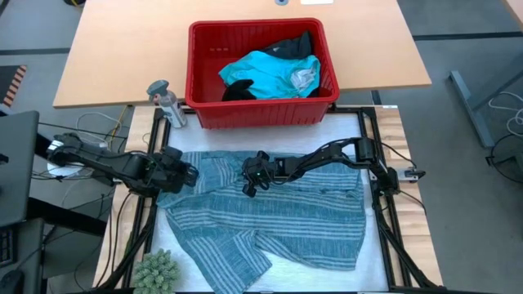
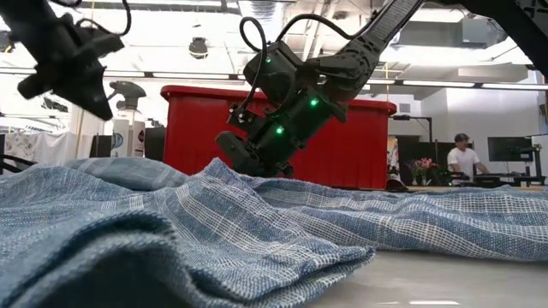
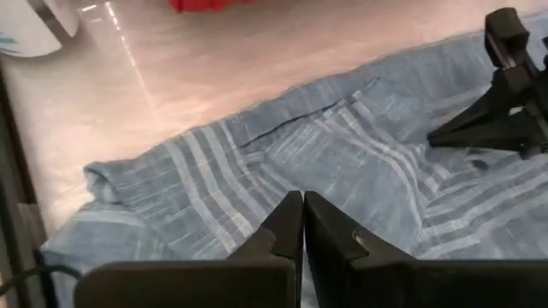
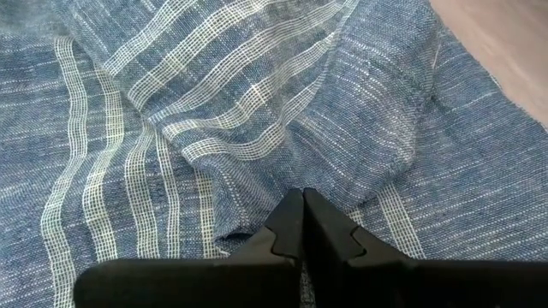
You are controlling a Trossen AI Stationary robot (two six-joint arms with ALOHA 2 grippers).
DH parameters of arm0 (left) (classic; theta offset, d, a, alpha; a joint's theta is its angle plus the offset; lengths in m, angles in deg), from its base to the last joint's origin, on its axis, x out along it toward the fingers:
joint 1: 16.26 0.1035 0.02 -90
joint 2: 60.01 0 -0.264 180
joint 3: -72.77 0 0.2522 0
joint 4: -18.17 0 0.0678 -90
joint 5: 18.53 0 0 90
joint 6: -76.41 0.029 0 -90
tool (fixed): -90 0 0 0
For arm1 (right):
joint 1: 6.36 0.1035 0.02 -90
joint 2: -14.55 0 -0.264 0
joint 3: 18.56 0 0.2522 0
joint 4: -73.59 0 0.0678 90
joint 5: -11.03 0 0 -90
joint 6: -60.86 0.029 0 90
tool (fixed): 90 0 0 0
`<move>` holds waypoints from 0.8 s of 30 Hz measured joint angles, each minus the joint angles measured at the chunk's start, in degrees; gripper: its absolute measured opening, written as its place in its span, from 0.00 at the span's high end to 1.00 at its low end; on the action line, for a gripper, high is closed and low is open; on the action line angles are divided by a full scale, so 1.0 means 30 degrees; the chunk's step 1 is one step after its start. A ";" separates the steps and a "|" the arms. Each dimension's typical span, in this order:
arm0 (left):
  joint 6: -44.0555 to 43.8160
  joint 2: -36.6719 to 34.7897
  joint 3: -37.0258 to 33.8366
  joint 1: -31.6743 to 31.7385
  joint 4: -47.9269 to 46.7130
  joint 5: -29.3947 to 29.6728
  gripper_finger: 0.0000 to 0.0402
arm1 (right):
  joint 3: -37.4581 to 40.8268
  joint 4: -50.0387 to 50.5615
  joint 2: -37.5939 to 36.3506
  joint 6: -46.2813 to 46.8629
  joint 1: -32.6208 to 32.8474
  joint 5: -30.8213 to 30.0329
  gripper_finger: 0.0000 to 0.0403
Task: Fold Laundry from Bin
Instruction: Fold the patterned blue shirt
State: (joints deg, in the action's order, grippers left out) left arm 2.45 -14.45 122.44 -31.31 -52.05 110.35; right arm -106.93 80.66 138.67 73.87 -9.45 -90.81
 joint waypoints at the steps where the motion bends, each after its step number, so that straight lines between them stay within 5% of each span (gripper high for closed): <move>1: 0.0143 -0.0006 -0.0410 0.0054 0.0450 -0.0006 0.98 | 0.0000 -0.0001 0.0000 0.0000 0.0000 0.0000 0.91; 11: 1.0326 -0.0078 -0.2430 0.2320 0.6504 -0.0091 0.72 | 0.0007 -0.0034 0.0000 0.0010 -0.0036 0.0473 0.91; 18: 1.3923 0.0273 -0.2430 0.6006 0.7358 -0.4365 0.52 | 0.0015 -0.0042 0.0000 0.0015 -0.0029 0.0510 0.91; 24: 1.7529 0.0835 -0.2421 0.9134 0.8441 -0.7000 0.49 | 0.0015 -0.0049 0.0000 0.0175 -0.0030 0.0918 0.91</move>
State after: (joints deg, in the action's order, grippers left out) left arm 55.04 -11.94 115.18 -3.91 -26.72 89.34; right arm -106.89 80.52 138.67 74.40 -9.54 -88.05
